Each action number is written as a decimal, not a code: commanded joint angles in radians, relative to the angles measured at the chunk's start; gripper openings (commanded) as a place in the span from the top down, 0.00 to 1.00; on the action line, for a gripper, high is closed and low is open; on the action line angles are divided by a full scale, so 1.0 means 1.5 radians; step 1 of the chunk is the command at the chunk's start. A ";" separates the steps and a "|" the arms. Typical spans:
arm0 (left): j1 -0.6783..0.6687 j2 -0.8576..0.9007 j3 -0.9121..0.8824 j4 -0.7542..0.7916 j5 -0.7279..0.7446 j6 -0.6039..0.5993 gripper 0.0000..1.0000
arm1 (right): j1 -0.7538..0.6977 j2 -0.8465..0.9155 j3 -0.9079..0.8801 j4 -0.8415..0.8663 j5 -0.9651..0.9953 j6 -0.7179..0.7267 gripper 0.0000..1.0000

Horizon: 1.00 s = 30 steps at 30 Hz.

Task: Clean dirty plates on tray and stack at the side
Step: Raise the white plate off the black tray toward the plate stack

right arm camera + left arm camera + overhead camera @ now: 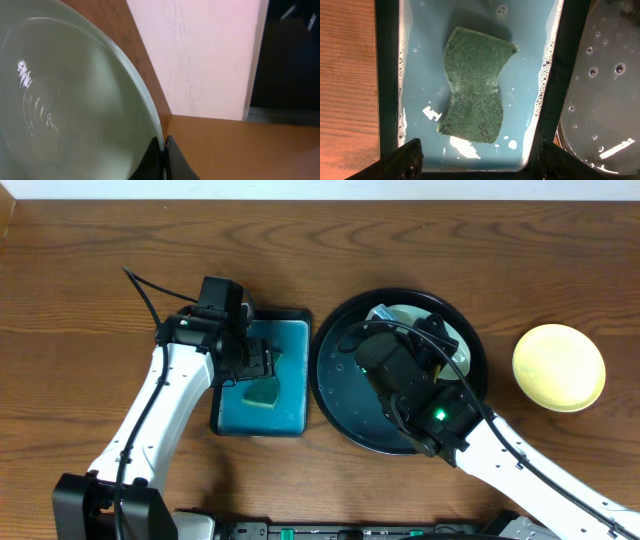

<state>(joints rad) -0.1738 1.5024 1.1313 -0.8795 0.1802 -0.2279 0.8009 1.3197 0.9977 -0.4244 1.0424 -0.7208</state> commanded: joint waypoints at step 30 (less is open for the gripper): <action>0.002 0.001 -0.010 -0.002 -0.004 0.004 0.25 | -0.075 -0.007 0.010 0.039 -0.055 0.175 0.99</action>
<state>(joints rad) -0.1738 1.5024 1.1313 -0.8795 0.1802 -0.2279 0.7433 1.3197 0.9977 -0.3550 1.0325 -0.6678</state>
